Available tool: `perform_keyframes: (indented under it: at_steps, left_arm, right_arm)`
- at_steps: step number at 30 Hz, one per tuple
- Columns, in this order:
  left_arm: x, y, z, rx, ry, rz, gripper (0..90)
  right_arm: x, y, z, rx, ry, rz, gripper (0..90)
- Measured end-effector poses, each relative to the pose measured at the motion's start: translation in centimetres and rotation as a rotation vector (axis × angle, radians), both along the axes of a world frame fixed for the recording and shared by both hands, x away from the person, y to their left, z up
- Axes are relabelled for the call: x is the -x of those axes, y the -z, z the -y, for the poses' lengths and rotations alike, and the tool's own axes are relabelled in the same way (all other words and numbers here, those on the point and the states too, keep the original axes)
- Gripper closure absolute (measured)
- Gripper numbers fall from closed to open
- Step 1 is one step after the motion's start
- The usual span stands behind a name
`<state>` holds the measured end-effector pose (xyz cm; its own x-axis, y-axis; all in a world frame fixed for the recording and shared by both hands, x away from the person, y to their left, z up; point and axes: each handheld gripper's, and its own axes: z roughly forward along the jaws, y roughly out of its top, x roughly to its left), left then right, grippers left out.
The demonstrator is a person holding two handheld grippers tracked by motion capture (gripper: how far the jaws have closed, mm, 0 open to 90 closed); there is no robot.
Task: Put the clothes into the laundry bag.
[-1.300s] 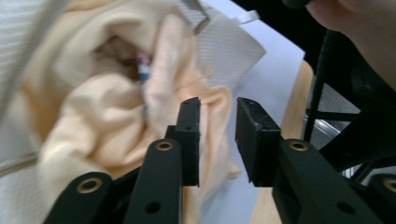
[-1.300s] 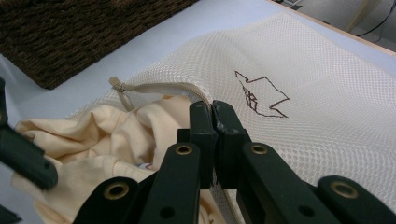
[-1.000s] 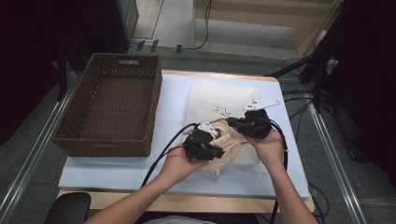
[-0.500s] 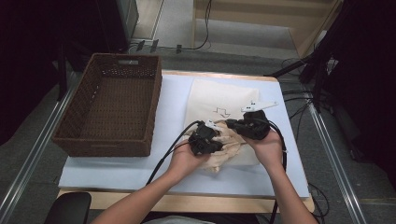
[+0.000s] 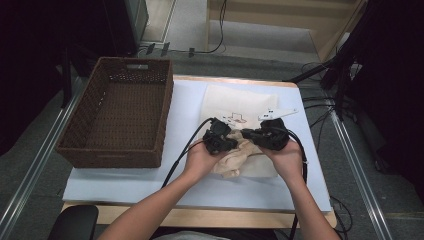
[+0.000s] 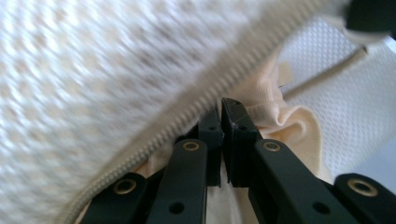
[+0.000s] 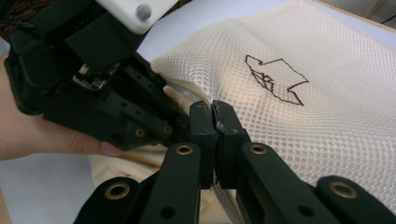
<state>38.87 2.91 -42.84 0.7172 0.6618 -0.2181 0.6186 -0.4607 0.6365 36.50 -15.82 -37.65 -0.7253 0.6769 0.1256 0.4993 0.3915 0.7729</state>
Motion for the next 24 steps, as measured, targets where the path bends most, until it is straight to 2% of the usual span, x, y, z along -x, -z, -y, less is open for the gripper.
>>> perform_keyframes:
  at_steps: [6, 8, 10, 11, 12, 14, 15, 18, 21, 24]
  left_arm:
    - [-0.2, 0.6, 0.3, 0.011, 0.017, -0.024, 81.9]
    - [0.2, 0.0, 0.1, 0.024, 0.041, -0.037, 79.9]
    - [0.4, -0.4, 0.1, 0.024, 0.050, -0.033, 79.2]
    - [0.8, -1.1, -0.3, 0.036, 0.076, -0.037, 76.3]
    - [0.8, -1.1, -0.3, 0.036, 0.076, -0.037, 74.9]
    - [1.2, -1.6, -0.7, 0.063, 0.097, -0.059, 73.9]
    - [1.5, -2.1, -1.2, 0.096, 0.106, -0.078, 72.8]
    - [2.0, -2.5, -1.8, 0.086, 0.119, -0.061, 71.8]
    - [3.0, -3.0, -3.2, 0.067, 0.134, -0.062, 67.9]
    - [3.5, -3.2, -3.9, 0.064, 0.139, -0.061, 63.8]
  right_arm:
    - [0.0, 0.2, 0.0, 0.006, 0.001, -0.009, 89.8]
    - [0.0, 0.3, 0.1, 0.003, 0.004, -0.006, 89.7]
    - [-0.1, 0.3, 0.2, 0.003, 0.005, -0.006, 89.7]
    - [-0.1, 0.3, 0.2, 0.001, 0.009, -0.004, 89.7]
    - [-0.1, 0.3, 0.2, 0.001, 0.009, -0.004, 89.7]
    - [-0.1, 0.4, 0.2, 0.001, 0.010, -0.002, 89.6]
    - [-0.1, 0.4, 0.3, 0.001, 0.010, -0.006, 89.7]
    - [-0.2, 0.4, 0.3, 0.000, 0.012, -0.008, 89.7]
    - [-0.2, 0.5, 0.4, 0.001, 0.012, -0.003, 89.6]
    - [-0.2, 0.5, 0.4, 0.001, 0.013, -0.007, 89.5]
